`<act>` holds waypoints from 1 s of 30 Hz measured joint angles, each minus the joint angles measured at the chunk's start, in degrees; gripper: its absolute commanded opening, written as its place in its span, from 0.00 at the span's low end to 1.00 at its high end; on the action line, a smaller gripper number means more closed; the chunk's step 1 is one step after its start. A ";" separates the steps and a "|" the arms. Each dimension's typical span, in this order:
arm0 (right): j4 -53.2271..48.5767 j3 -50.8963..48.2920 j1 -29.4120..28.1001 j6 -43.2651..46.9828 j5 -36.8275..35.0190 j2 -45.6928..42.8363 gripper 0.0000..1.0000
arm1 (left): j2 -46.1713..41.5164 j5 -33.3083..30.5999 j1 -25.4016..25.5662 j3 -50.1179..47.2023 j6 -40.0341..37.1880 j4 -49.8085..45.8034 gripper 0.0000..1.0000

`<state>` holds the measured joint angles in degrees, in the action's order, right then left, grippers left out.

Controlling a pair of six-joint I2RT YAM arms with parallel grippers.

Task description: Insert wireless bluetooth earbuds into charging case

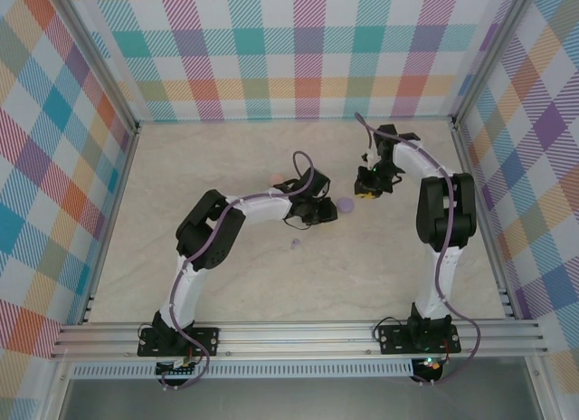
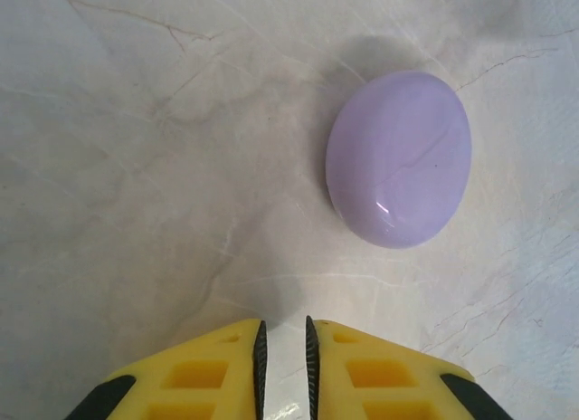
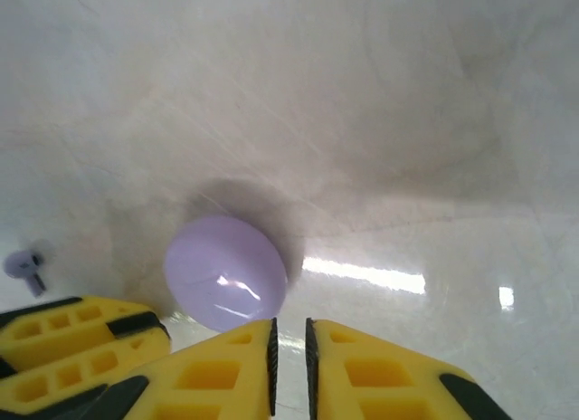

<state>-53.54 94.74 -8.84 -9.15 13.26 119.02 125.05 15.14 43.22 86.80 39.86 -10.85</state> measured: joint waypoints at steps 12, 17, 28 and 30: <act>-2.10 11.72 0.24 0.68 3.69 12.35 0.12 | 1.53 4.35 -0.02 0.02 1.29 1.99 0.11; -3.23 11.74 0.24 0.96 5.38 13.46 0.13 | 2.36 4.94 -0.20 1.29 1.31 1.75 0.11; -2.71 7.91 0.24 1.31 5.60 11.91 0.14 | 4.87 5.27 -0.55 5.60 1.31 -0.22 0.11; -2.75 6.67 0.24 1.31 5.33 11.19 0.14 | 4.87 4.81 -0.57 5.86 1.29 -0.76 0.10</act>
<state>-56.29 101.41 -8.60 -7.84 18.59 130.21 129.93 19.94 42.65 92.66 41.15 -11.62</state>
